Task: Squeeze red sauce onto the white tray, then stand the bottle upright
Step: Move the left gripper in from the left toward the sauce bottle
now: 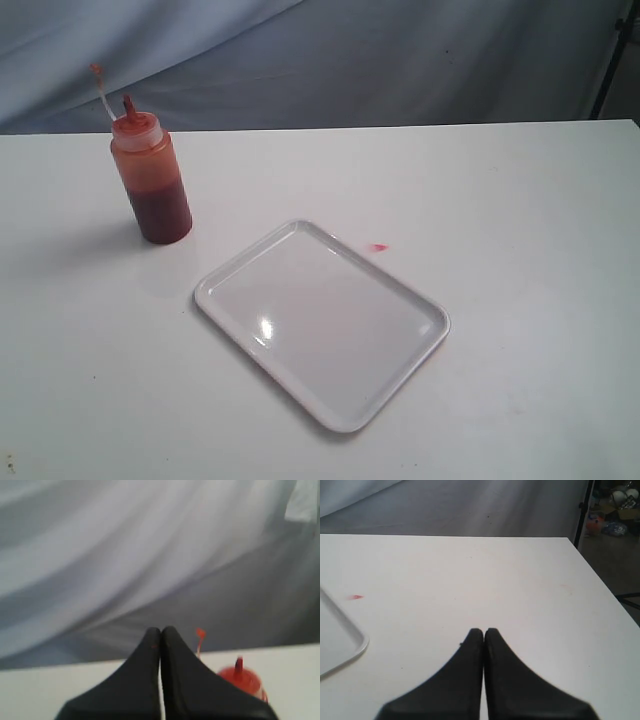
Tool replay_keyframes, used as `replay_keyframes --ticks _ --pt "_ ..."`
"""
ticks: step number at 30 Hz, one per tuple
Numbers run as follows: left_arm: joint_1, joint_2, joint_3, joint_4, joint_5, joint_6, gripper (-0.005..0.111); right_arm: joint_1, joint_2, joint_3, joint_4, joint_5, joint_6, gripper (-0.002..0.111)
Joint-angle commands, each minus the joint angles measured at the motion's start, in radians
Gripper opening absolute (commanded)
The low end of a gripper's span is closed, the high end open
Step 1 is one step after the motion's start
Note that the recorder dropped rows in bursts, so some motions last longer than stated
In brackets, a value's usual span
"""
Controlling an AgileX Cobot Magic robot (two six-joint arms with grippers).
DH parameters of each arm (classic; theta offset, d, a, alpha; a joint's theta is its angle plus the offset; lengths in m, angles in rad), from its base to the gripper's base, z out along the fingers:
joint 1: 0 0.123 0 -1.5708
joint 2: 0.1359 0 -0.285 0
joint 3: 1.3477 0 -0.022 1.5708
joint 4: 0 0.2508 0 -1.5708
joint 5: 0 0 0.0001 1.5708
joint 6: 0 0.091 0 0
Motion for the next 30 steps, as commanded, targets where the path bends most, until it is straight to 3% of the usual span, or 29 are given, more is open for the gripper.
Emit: replay_keyframes --ticks 1,12,15,18,22,23,30 --pt "-0.003 0.165 -0.006 0.03 0.033 0.006 0.002 0.004 -0.006 0.003 0.006 -0.003 0.006 0.0" --pt "-0.003 0.359 -0.006 0.03 0.03 0.006 0.007 0.004 -0.006 0.003 0.006 -0.003 0.006 0.0" --pt "-0.003 0.409 -0.006 0.03 0.036 0.006 0.019 0.004 -0.006 0.003 0.006 -0.003 0.006 0.0" --pt "-0.003 0.451 -0.006 0.03 0.039 0.006 0.041 0.004 -0.006 0.003 0.006 -0.003 0.006 0.0" --pt "-0.003 0.507 -0.006 -0.004 0.039 -0.001 0.096 0.004 -0.006 0.003 0.006 -0.003 0.006 0.0" --pt "-0.003 0.519 -0.006 -0.025 0.039 -0.005 0.105 0.004 -0.006 0.003 0.006 -0.003 0.006 0.0" --pt "-0.003 0.58 -0.006 -0.044 0.047 -0.005 0.105 0.004 -0.006 0.003 0.006 -0.003 0.006 0.0"
